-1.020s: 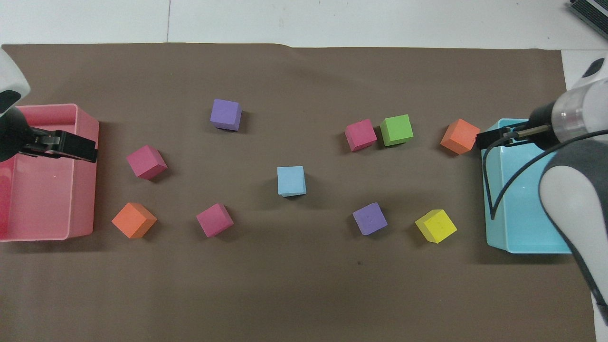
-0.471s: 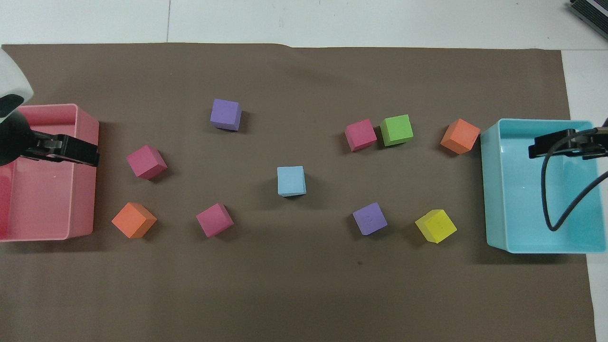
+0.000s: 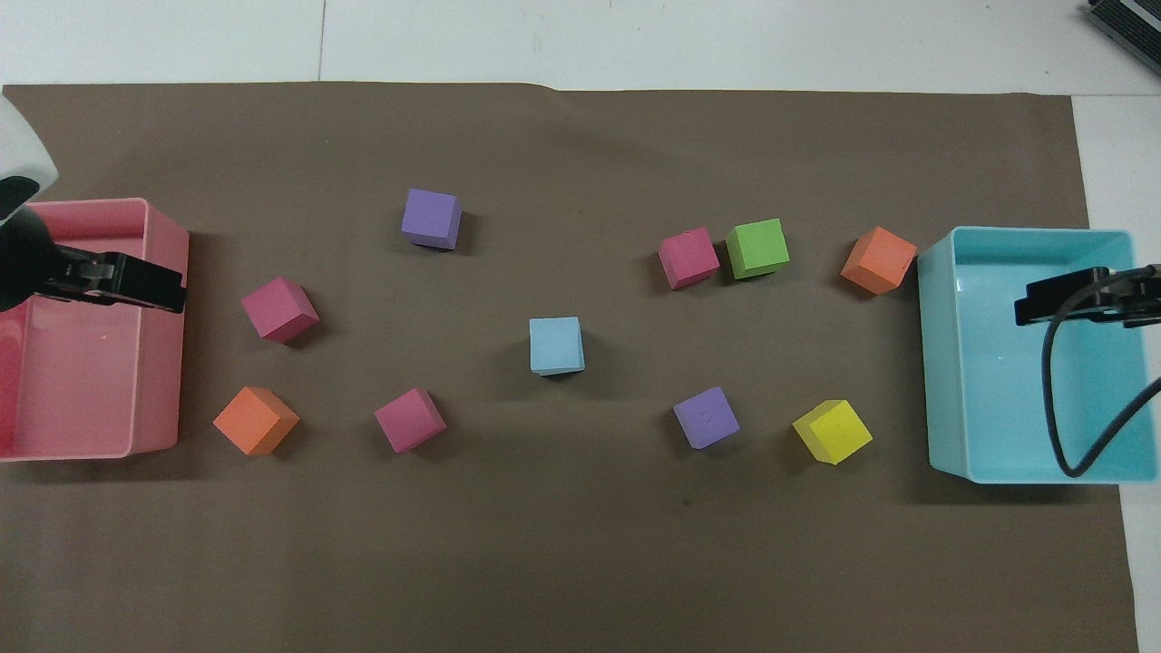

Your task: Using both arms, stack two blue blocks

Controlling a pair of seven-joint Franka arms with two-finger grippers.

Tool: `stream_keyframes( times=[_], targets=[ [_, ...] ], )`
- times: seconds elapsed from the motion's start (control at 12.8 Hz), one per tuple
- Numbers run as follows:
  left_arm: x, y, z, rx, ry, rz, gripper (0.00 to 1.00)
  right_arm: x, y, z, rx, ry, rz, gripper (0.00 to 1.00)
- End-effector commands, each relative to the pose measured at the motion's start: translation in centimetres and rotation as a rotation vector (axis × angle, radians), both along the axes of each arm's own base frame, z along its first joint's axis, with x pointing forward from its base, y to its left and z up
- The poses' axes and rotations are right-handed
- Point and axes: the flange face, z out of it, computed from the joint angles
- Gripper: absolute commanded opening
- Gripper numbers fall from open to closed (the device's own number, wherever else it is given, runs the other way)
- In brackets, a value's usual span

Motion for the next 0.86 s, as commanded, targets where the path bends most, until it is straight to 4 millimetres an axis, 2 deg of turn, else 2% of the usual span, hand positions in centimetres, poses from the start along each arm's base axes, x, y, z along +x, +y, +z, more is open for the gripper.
stream_keyframes(
  times=[0.0,0.24,0.78],
  targets=[
    [0.2,0.4,0.5,0.013,-0.010,-0.012,1.00,-0.5,0.3,0.5,-0.037,0.006,-0.002,1.00],
    [-0.3,0.1,0.4,0.017,0.019,-0.017,1.00,-0.9,1.0,1.7,-0.078,0.006,0.010,1.00],
    [-0.7,0.0,0.4,0.016,0.032,-0.019,1.00,-1.1,1.0,1.9,-0.062,0.000,0.008,1.00]
  ],
)
